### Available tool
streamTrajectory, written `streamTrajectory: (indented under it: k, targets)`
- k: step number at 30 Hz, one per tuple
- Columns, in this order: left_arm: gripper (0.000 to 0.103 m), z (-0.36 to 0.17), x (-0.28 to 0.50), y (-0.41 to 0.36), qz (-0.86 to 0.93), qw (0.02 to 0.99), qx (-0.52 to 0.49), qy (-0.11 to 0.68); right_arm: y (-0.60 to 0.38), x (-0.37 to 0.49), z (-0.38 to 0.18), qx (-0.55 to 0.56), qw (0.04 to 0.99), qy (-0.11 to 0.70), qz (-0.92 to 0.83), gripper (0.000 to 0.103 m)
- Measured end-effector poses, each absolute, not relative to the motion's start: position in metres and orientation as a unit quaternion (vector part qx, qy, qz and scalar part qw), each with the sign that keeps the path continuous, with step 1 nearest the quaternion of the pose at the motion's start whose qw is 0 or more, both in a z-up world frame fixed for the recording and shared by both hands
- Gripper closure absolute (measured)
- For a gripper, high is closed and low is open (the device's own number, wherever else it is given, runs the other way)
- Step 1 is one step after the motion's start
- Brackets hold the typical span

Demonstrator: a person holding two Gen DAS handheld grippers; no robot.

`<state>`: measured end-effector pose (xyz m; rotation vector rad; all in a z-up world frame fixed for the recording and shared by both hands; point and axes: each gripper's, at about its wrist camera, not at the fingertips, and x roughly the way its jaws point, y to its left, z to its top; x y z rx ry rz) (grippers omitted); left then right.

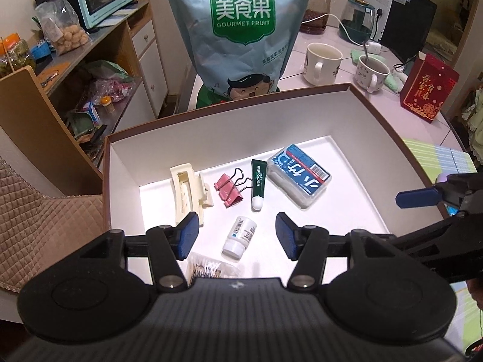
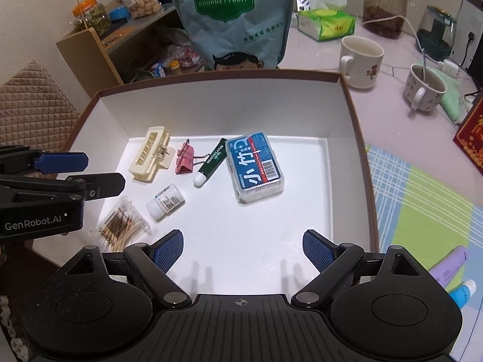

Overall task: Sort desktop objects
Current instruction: 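Withdraw both tools from the box toward the blue and purple tubes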

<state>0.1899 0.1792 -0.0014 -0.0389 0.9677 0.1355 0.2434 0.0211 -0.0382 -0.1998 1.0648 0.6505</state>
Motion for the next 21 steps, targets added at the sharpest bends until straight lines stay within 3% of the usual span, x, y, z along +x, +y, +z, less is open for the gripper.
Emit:
streamTrajectory:
  k: [21]
  targets:
    - [0.046,0.021,0.145,0.134,0.068,0.895,0.005,0.44,-0.024,0.202,-0.007,-0.075,0.832,0.453,0.313,0.014]
